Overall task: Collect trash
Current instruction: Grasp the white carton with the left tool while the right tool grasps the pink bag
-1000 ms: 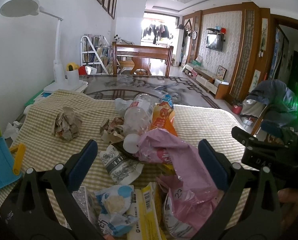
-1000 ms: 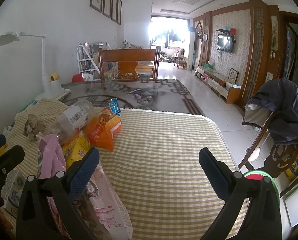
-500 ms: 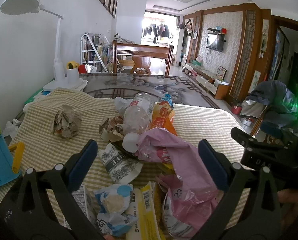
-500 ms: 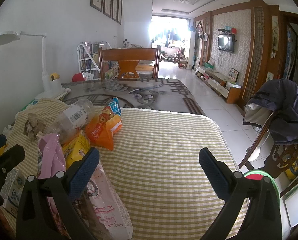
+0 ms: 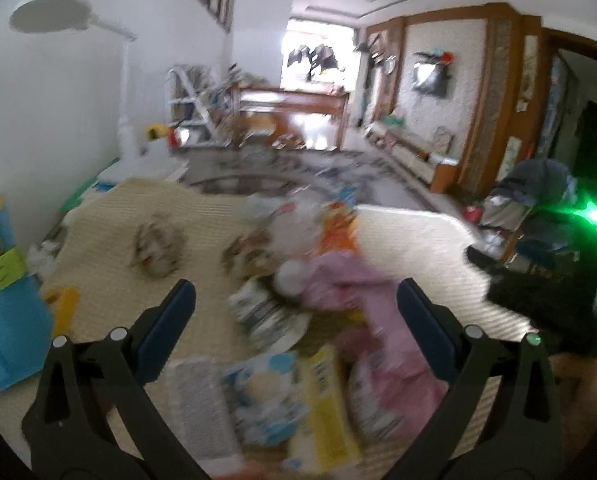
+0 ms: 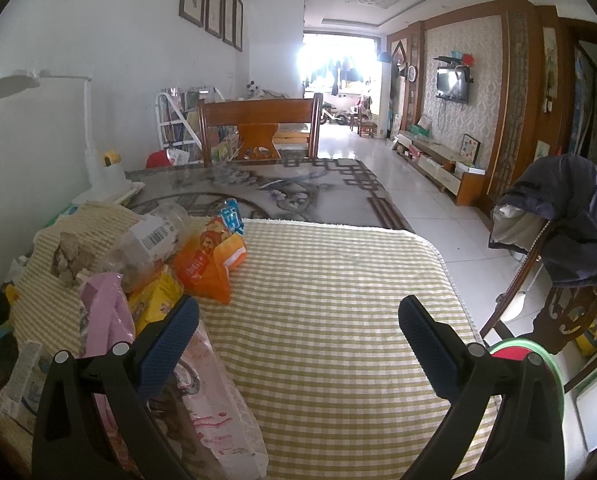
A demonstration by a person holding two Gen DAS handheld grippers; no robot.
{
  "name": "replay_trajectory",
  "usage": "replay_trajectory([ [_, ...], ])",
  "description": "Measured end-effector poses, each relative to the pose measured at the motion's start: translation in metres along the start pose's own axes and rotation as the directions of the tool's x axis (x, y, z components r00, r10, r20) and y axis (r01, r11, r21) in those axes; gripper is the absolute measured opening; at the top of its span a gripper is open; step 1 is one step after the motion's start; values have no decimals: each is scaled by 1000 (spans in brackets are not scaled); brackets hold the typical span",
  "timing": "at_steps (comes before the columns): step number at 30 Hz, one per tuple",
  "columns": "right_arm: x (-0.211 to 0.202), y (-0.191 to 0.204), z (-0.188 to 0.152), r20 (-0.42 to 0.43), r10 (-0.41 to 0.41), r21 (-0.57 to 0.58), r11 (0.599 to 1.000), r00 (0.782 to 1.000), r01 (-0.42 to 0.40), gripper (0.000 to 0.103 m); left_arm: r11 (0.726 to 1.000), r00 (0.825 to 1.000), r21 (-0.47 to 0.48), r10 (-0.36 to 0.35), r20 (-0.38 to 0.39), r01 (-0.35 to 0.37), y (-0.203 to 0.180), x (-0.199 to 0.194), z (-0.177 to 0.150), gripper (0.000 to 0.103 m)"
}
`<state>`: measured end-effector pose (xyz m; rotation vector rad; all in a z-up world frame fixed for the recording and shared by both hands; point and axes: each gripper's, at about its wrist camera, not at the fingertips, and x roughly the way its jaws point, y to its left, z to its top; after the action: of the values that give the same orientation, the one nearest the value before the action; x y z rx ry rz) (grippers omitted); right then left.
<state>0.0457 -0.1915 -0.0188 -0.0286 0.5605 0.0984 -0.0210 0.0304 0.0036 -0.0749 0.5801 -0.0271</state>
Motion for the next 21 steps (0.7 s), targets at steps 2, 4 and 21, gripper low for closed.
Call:
replay_trajectory([
  [2,-1,0,-1,-2,22,5,1000,1000,-22,96,998,997,-35,56,-62,-58,16,0,-14,99],
  [4,-3,-1,-1,-8,41,15,999,999,-41,96,993,987,-94,61,-146,-75,33,7,-33,99],
  [21,-9,32,0,-142,326,6,945,935,-328,96,957,927,-258,25,-374,-130,57,62,-62,99],
])
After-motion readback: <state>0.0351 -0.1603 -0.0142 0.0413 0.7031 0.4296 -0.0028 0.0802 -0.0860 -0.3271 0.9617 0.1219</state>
